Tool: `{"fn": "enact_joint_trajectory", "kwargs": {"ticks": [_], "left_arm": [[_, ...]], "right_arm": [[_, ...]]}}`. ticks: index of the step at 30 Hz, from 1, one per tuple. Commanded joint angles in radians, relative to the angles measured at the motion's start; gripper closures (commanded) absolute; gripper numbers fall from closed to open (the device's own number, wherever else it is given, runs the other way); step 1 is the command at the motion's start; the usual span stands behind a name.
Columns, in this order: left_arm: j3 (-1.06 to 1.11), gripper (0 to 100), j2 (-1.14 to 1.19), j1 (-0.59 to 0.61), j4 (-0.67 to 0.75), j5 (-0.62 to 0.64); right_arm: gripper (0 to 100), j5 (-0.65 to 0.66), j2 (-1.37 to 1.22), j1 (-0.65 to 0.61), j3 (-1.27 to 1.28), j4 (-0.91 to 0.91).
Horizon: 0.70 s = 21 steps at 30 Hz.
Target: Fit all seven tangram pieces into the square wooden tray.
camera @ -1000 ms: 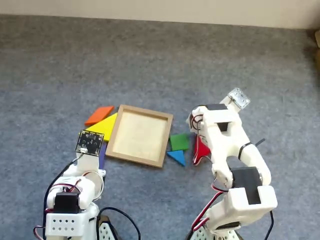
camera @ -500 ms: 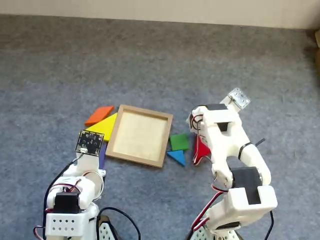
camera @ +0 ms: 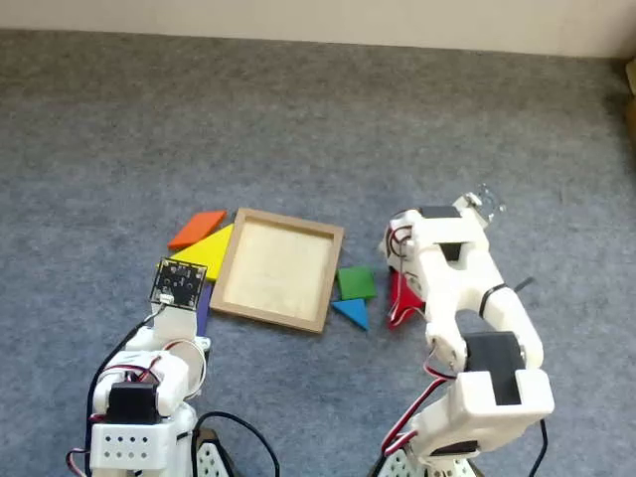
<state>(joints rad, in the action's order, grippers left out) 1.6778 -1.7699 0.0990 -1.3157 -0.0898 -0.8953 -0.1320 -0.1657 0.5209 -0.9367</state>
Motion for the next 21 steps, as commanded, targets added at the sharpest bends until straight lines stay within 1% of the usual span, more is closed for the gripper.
{"fn": "enact_joint_trajectory", "kwargs": {"ticks": [1,6,10,16,21], "left_arm": [[0.019,99,-0.056,0.01,-0.005,0.006],[0.019,99,-0.056,0.01,-0.005,0.006],[0.019,99,-0.056,0.01,-0.005,0.006],[0.019,99,-0.056,0.01,-0.005,0.006],[0.019,99,-0.056,0.01,-0.005,0.006]], "right_arm": [[83.4,0.057,-0.03,0.027,-0.054,-0.042],[83.4,0.143,-0.005,0.025,-0.108,-0.108],[83.6,0.212,0.071,0.024,-0.128,-0.163],[83.6,0.241,0.211,0.021,-0.122,-0.165],[83.6,0.275,0.271,0.019,-0.116,-0.171]]}}
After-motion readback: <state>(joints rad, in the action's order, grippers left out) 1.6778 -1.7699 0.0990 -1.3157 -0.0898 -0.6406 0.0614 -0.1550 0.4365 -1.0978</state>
